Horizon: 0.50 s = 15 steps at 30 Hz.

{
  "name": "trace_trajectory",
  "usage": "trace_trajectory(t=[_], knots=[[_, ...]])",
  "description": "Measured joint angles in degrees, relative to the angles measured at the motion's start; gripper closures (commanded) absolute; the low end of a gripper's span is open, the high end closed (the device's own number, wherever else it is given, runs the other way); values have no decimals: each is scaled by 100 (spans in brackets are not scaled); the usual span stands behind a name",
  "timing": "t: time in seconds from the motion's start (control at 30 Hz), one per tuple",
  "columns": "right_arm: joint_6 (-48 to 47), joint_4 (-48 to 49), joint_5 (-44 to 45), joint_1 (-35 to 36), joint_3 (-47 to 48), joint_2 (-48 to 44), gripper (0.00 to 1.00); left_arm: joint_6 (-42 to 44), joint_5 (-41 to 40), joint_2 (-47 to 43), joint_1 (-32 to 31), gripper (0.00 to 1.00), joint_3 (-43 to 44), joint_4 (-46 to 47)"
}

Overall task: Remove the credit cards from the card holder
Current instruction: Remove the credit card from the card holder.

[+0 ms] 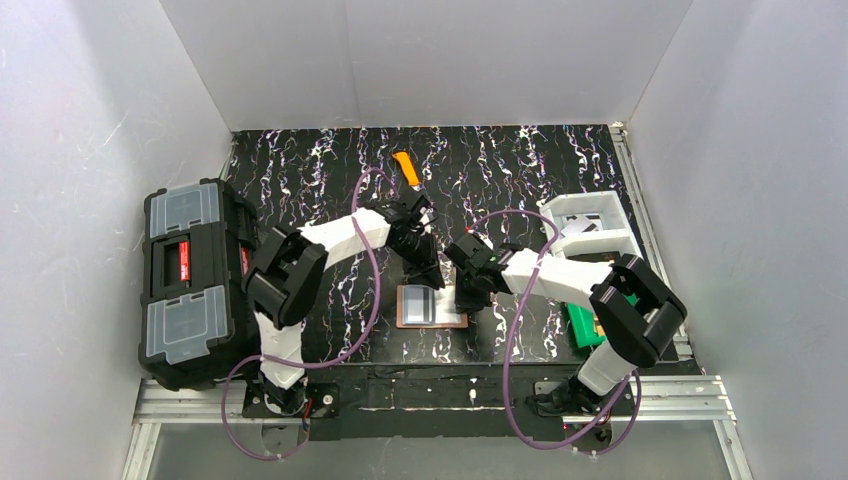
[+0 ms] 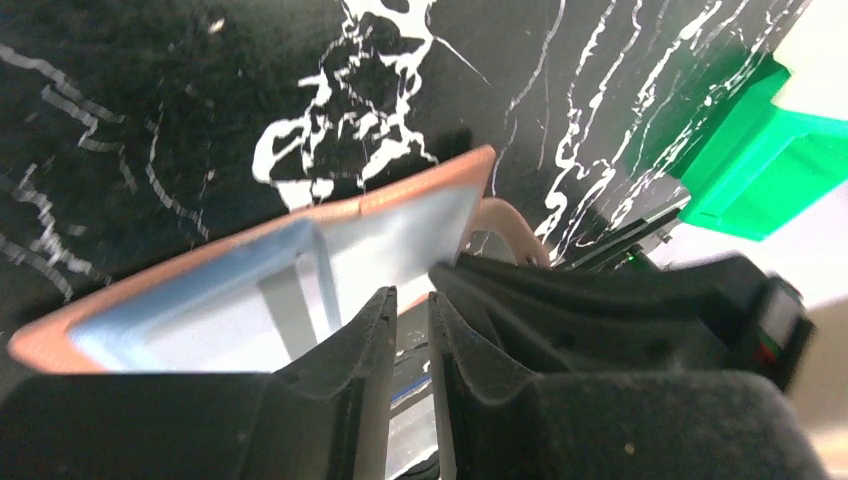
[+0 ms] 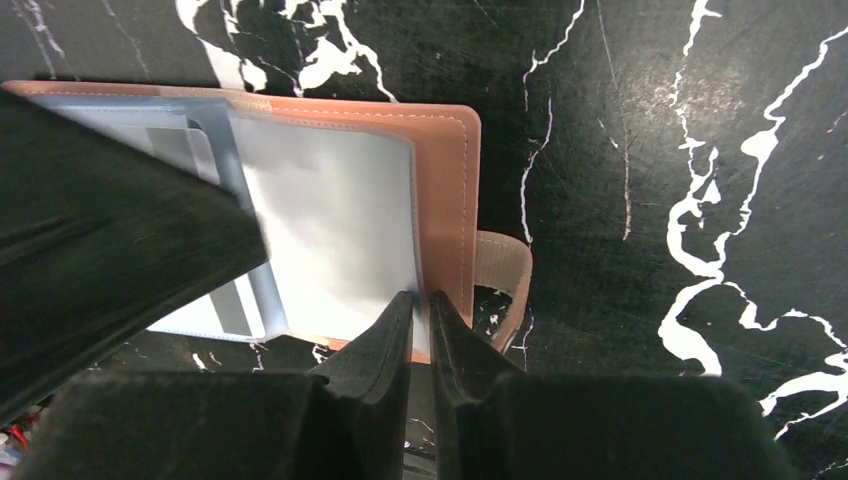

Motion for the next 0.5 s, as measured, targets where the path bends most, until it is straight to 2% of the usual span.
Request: trace_trajectory(t=[0.23,0.5], knots=[[-101,15,20,0,0,-422,74,-297,472,811,-44,83,85,393],[-203,96,-136,-17,0,-1093,70,-352,546,859,-61,82,149,439]])
